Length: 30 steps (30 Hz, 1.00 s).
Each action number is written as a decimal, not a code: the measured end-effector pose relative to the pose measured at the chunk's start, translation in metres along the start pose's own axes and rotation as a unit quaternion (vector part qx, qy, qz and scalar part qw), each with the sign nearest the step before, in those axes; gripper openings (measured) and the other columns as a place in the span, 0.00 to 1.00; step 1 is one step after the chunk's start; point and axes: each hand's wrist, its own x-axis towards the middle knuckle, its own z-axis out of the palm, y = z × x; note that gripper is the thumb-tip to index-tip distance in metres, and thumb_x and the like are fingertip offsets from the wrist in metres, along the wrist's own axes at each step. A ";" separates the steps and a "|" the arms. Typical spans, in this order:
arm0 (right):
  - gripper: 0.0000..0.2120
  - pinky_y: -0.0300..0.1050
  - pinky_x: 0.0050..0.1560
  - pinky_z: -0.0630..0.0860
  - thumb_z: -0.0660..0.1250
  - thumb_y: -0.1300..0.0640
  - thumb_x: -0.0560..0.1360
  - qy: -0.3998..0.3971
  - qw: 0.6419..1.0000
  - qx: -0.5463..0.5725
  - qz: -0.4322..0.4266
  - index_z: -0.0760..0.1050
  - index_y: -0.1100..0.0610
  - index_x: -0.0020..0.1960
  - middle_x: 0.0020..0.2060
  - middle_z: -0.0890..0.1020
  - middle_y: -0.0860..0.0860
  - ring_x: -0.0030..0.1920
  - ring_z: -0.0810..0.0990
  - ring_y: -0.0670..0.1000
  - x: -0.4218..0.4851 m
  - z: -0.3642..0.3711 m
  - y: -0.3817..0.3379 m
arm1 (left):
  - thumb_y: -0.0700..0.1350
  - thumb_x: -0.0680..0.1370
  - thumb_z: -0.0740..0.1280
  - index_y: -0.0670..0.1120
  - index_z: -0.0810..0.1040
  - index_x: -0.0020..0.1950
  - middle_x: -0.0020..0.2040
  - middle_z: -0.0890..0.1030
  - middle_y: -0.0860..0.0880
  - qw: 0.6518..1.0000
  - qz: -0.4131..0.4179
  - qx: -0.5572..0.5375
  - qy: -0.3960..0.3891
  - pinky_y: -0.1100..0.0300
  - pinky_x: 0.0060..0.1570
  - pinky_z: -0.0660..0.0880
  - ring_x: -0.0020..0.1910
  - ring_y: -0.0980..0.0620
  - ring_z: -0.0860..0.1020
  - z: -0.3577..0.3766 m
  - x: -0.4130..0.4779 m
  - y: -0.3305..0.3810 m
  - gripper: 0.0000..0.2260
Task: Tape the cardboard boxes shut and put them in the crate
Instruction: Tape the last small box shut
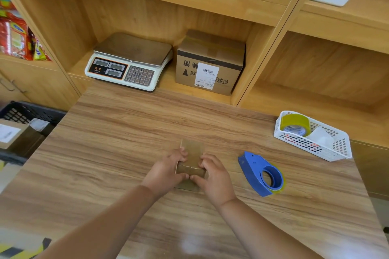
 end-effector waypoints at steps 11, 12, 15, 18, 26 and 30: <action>0.17 0.36 0.42 0.67 0.62 0.44 0.74 0.003 0.998 -0.054 -0.038 0.72 0.57 0.36 0.41 0.75 0.49 0.46 0.68 0.45 0.002 0.008 -0.003 | 0.45 0.70 0.73 0.40 0.78 0.49 0.62 0.70 0.57 0.992 0.087 0.052 -0.069 0.75 0.63 0.61 0.68 0.62 0.65 -0.011 -0.004 -0.022 0.13; 0.18 0.37 0.41 0.67 0.62 0.44 0.73 -0.008 0.997 -0.067 -0.036 0.71 0.57 0.35 0.39 0.74 0.48 0.45 0.68 0.45 0.004 0.009 -0.004 | 0.42 0.71 0.72 0.39 0.78 0.50 0.62 0.68 0.58 0.990 0.093 0.065 -0.078 0.78 0.62 0.58 0.69 0.63 0.63 -0.013 -0.005 -0.025 0.11; 0.16 0.39 0.40 0.68 0.63 0.44 0.71 -0.030 0.995 -0.091 -0.028 0.72 0.56 0.34 0.38 0.74 0.47 0.44 0.69 0.44 0.009 0.014 -0.006 | 0.37 0.72 0.69 0.40 0.78 0.51 0.66 0.69 0.55 0.990 0.086 0.084 -0.071 0.77 0.63 0.57 0.70 0.61 0.63 -0.021 -0.003 -0.038 0.08; 0.09 0.39 0.46 0.68 0.69 0.51 0.69 -0.007 0.996 -0.085 0.015 0.73 0.55 0.35 0.40 0.74 0.46 0.46 0.71 0.46 0.020 0.018 -0.009 | 0.34 0.69 0.63 0.42 0.79 0.51 0.66 0.74 0.48 0.993 0.072 0.091 -0.037 0.64 0.63 0.67 0.68 0.51 0.70 -0.030 0.000 -0.045 0.13; 0.39 0.47 0.68 0.58 0.69 0.37 0.66 0.000 0.976 -0.150 0.161 0.65 0.57 0.69 0.66 0.67 0.51 0.67 0.62 0.52 0.042 0.032 -0.020 | 0.68 0.62 0.54 0.45 0.63 0.71 0.67 0.66 0.51 0.997 -0.063 0.041 -0.018 0.65 0.63 0.60 0.68 0.53 0.64 -0.022 0.001 -0.034 0.43; 0.46 0.45 0.70 0.53 0.66 0.33 0.68 -0.070 0.962 -0.162 0.206 0.53 0.55 0.76 0.72 0.61 0.50 0.71 0.57 0.51 0.045 0.037 -0.014 | 0.66 0.69 0.65 0.45 0.60 0.73 0.69 0.65 0.51 0.994 -0.097 0.030 -0.048 0.64 0.65 0.59 0.69 0.52 0.63 -0.007 0.004 -0.039 0.40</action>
